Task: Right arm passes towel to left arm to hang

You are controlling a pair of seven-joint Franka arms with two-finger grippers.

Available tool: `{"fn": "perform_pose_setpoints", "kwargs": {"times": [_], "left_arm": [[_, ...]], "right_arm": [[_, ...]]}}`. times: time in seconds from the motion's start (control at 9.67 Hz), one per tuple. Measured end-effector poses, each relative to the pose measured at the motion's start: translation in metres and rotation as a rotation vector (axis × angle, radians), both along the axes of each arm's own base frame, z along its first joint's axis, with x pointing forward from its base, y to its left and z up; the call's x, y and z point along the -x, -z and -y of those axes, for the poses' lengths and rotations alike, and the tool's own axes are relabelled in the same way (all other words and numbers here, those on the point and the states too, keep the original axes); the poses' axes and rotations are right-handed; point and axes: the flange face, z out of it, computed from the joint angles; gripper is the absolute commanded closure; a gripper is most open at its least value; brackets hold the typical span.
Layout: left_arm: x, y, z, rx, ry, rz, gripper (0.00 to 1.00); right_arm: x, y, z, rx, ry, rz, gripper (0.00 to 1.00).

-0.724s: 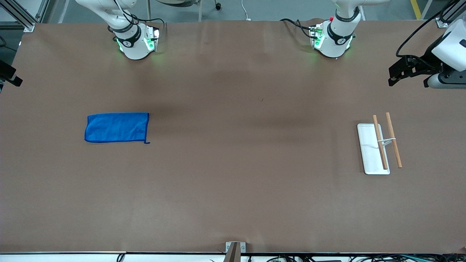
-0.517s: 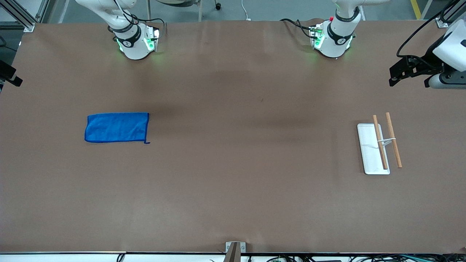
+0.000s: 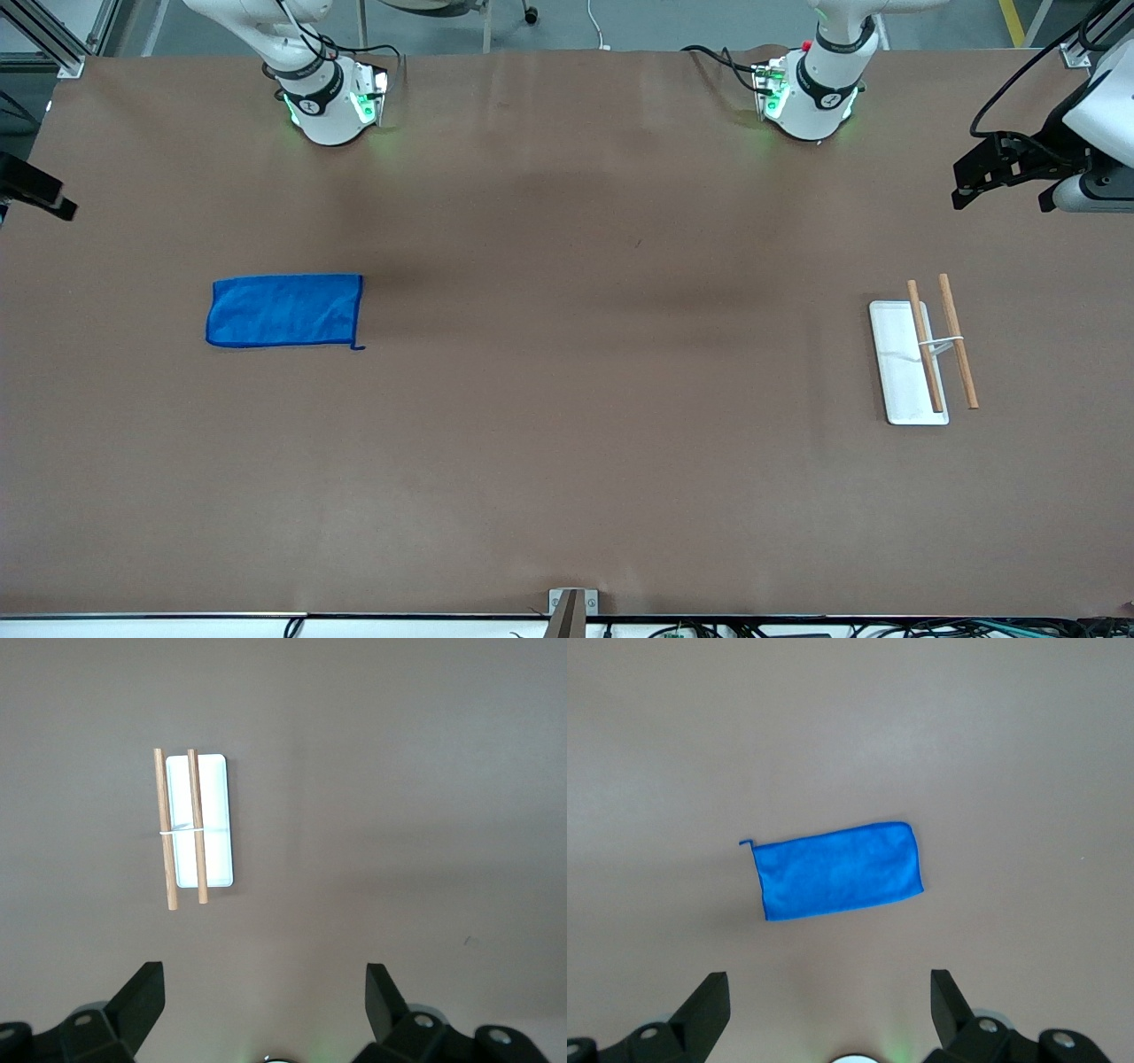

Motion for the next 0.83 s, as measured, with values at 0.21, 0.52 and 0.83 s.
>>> {"fn": "perform_pose_setpoints", "kwargs": {"times": [0.21,0.52,0.83], "left_arm": [[-0.001,0.002,0.001,0.000,0.002,-0.004,0.00],[-0.003,0.004,0.002,0.000,0.004,-0.007,0.00],[-0.003,0.005,0.002,0.000,0.005,-0.008,0.00]], "right_arm": [[-0.015,0.089,-0.011,-0.003,-0.022,-0.029,0.00],[0.004,0.253,-0.016,0.002,-0.029,-0.010,0.00],[0.034,0.356,-0.018,0.012,-0.028,0.037,0.00]]}}
